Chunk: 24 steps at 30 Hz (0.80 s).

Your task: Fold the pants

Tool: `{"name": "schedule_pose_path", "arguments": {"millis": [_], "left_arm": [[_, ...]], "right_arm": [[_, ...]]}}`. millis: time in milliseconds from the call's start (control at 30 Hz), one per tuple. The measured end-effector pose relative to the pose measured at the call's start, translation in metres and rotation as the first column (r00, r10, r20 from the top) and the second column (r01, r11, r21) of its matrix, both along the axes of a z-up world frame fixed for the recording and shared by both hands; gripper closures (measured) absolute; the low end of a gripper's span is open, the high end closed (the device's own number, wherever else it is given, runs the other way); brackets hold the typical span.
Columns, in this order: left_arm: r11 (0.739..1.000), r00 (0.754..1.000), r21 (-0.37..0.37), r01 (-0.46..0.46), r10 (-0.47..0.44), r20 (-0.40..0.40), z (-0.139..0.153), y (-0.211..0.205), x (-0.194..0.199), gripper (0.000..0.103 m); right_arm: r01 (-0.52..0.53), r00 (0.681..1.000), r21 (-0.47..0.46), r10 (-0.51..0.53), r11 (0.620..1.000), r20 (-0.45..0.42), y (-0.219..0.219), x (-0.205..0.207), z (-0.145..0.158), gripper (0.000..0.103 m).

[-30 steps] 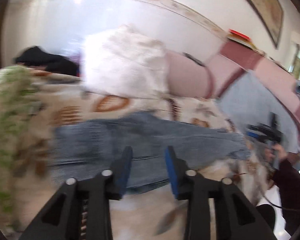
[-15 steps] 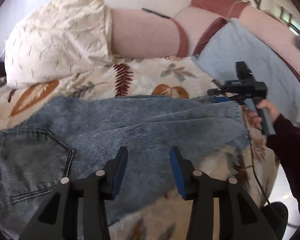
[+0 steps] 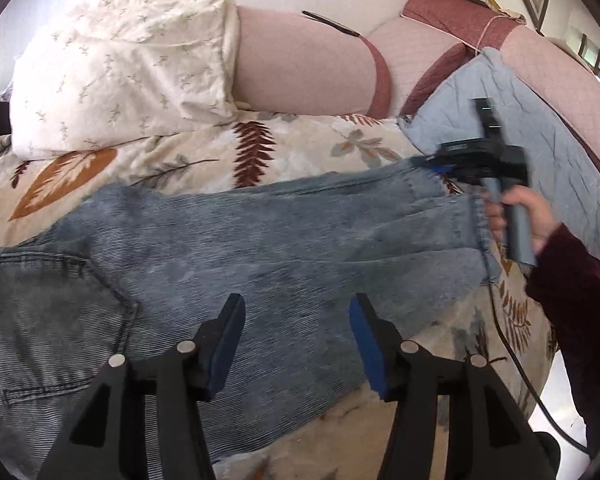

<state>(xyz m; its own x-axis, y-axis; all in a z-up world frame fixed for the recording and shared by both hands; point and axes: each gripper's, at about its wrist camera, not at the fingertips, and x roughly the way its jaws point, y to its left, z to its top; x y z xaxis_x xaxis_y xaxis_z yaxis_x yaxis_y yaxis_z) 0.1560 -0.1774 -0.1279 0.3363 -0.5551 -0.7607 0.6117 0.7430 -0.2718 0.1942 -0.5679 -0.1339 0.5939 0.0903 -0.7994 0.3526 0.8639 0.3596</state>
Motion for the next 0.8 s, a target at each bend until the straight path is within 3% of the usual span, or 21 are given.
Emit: {"name": "schedule_pose_path", "arguments": {"millis": [100,133,200,267,400,500,633,800], "left_arm": [[1.000,1.000,0.011,0.022,-0.022,0.009,0.000,-0.014,-0.002,0.046],[0.999,0.999,0.014,0.033,-0.033,0.005,0.001,-0.019,-0.001,0.046],[0.997,0.997,0.010,0.071,-0.071,-0.005,0.005,-0.031,0.005,0.045],[0.994,0.994,0.009,0.105,-0.105,-0.004,0.013,-0.047,0.015,0.043],[0.981,0.980,0.004,0.195,-0.195,-0.030,0.029,-0.096,0.040,0.039],[0.959,0.954,0.000,0.285,-0.283,-0.098,0.033,-0.140,0.054,0.038],[0.935,0.933,0.077,0.347,-0.337,-0.126,0.025,-0.195,0.057,0.037],[0.893,0.904,0.173,0.416,-0.384,-0.189,-0.003,-0.249,0.054,0.039]], "right_arm": [[0.079,0.991,-0.041,-0.083,0.996,-0.105,-0.013,0.011,-0.025,0.080],[0.097,0.991,0.005,-0.097,0.995,-0.089,-0.020,0.005,-0.026,0.080],[0.143,0.988,0.142,-0.149,0.979,0.030,-0.032,-0.025,-0.016,0.076],[0.183,0.974,0.161,-0.201,0.970,0.108,-0.038,-0.062,0.001,0.073],[0.188,0.970,0.278,-0.222,0.942,0.098,-0.032,-0.129,0.019,0.070],[0.222,0.950,0.423,-0.292,0.878,0.107,-0.011,-0.179,0.017,0.054],[0.218,0.935,0.550,-0.335,0.806,0.119,0.020,-0.220,-0.003,0.052],[0.237,0.926,0.661,-0.371,0.712,0.069,0.023,-0.227,-0.037,0.052]]}}
